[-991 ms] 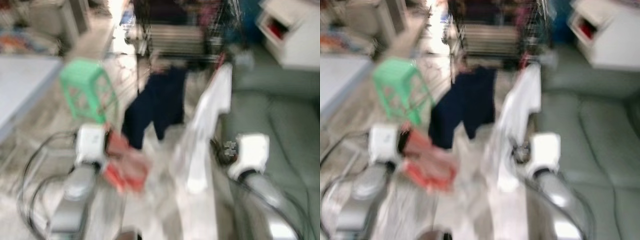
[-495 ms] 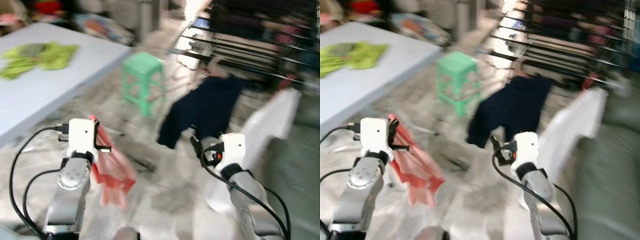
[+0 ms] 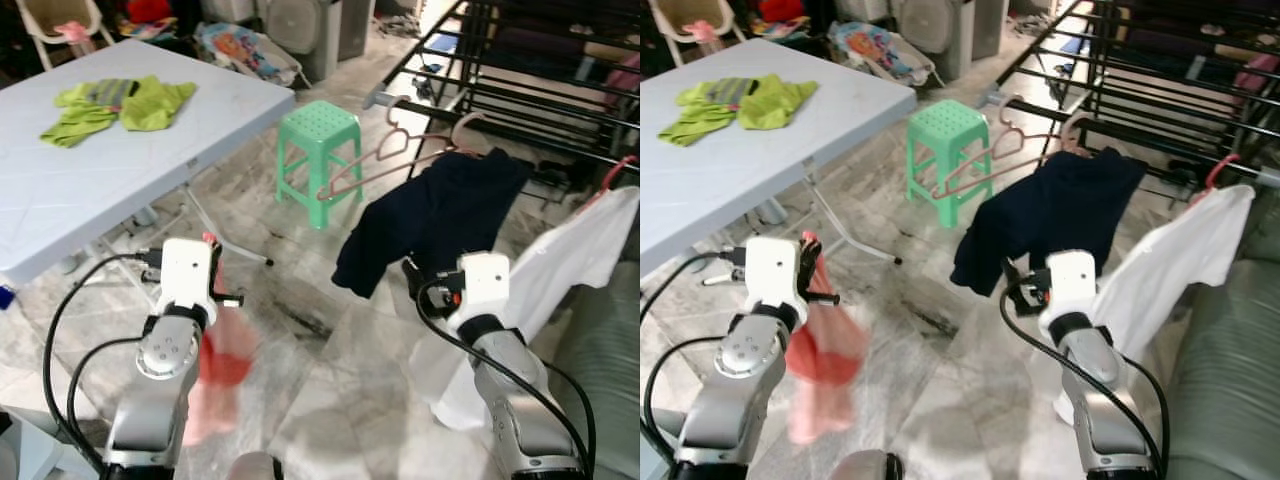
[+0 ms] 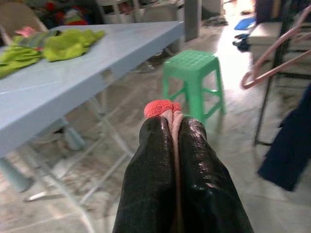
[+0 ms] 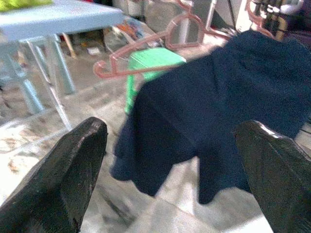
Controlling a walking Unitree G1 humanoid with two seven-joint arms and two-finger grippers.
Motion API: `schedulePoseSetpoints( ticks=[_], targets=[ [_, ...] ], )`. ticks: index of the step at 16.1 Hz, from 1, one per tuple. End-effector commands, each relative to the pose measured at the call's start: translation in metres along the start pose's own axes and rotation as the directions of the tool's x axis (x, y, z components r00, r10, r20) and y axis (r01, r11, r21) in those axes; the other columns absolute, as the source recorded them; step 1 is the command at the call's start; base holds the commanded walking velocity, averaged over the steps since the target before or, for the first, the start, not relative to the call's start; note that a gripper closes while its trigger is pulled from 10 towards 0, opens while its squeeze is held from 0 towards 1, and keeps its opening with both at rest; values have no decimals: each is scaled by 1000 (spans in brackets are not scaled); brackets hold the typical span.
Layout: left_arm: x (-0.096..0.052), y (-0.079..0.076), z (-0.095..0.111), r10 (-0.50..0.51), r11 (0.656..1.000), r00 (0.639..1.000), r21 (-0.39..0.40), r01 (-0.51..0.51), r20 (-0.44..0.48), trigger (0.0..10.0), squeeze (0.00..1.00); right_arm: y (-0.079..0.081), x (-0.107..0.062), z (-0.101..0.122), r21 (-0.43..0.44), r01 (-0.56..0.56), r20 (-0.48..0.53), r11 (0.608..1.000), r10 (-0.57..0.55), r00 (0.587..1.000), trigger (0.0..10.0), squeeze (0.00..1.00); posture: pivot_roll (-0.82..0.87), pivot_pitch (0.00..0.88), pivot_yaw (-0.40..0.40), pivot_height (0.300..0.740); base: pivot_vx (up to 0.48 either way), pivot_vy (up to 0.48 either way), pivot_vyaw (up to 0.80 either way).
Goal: Hang hanger
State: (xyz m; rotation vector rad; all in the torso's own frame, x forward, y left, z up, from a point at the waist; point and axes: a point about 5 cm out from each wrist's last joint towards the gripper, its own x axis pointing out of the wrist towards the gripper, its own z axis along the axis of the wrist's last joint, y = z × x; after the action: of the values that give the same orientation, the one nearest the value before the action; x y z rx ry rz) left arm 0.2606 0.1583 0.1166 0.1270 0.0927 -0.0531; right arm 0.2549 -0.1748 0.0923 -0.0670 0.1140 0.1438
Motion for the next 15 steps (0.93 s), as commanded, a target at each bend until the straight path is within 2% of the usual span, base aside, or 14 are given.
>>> schedulePoseSetpoints(
  ticks=[1, 2, 3, 4, 6, 8, 9, 10, 11, 13, 14, 15],
  targets=[
    [1, 6, 7, 8, 999, 1000, -38, -7, 15, 10000, 0, 3, -1, -1, 43, 14, 5, 999, -14, 1000, 10000, 0, 6, 0, 12, 740, 0, 0, 0],
    [0, 5, 8, 0, 998, 1000, -62, 1, 21, 10000, 0, 0, -7, -1, 30, 8, 13, 1000, -9, 1000, 10000, 0, 6, 0, 1, 740, 0, 0, 0],
    [0, 4, 8, -5, 998, 1000, -64, 6, 26, 10000, 0, 0, -8, -2, 54, 5, 2, 999, -5, 1000, 10000, 0, 4, 0, 1, 740, 0, 0, 0],
    [1, 2, 10, -6, 998, 999, -54, 9, 40, 10000, 0, 0, -9, -3, 90, -10, -4, 996, 11, 1000, 10000, 0, 2, 0, 2, 740, 0, 480, 0],
    [3, -1, 12, -20, 998, 999, -56, 22, 44, 10000, 0, -1, -5, 4, 84, 12, 27, 996, -14, 1000, 10000, 0, -1, 0, 13, 740, 0, 480, 0],
    [3, -3, 15, -57, 994, 997, -87, 62, 56, 10000, 0, -8, -2, 6, 3, 83, 31, 997, -83, 996, 10000, 0, 2, 0, 12, 740, 0, 480, 0],
    [3, -3, 16, -60, 994, 997, -88, 65, 55, 10000, 0, -7, -1, 4, 7, 85, 15, 996, -85, 996, 10000, 0, 4, 0, 12, 740, 0, 480, 0],
    [3, -2, 17, -56, 995, 997, -79, 61, 62, 10000, 0, -8, -2, 2, -62, 123, 12, 990, -123, 992, 10000, 0, 5, 0, 11, 740, 0, 480, 0],
    [4, -1, 19, -55, 996, 996, -62, 60, 76, 10000, 0, -4, -3, 1, 64, 98, -14, 993, -97, 995, 10000, 0, 6, 0, 10, 740, 0, 480, 0],
    [4, -5, 19, -72, 994, 995, -82, 78, 74, 10000, 0, -13, 1, 6, -16, 177, 31, 984, -177, 984, 10000, 0, 1, 0, 10, 740, 0, 480, 0],
    [5, -6, 21, -78, 994, 993, -66, 84, 88, 10000, 0, -14, 2, 5, 15, 173, 5, 985, -173, 985, 10000, 0, 1, 0, 10, 740, 0, 480, 0],
    [5, -9, 22, -91, 995, 990, -30, 95, 107, 10000, 0, -17, 2, 7, -3, 173, 13, 985, -173, 985, 10000, 0, 1, 0, 11, 740, 0, 480, 0]
  ],
)
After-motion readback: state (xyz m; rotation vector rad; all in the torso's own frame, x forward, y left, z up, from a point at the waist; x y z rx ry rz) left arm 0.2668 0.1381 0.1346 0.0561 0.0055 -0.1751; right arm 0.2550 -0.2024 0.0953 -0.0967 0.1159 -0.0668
